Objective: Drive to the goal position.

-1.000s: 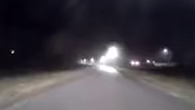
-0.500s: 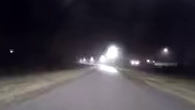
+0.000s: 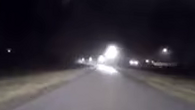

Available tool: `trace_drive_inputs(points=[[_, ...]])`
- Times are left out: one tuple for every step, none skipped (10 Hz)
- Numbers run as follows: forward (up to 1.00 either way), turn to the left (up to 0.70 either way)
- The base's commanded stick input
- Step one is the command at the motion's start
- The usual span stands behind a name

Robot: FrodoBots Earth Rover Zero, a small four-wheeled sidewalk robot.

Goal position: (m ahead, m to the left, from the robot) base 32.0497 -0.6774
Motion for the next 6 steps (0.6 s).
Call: trace_drive_inputs(points=[[1.00,0.02],[1.00,0.02],[1.00,0.02],[1.00,0.02],[1.00,0.02],[1.00,0.02]])
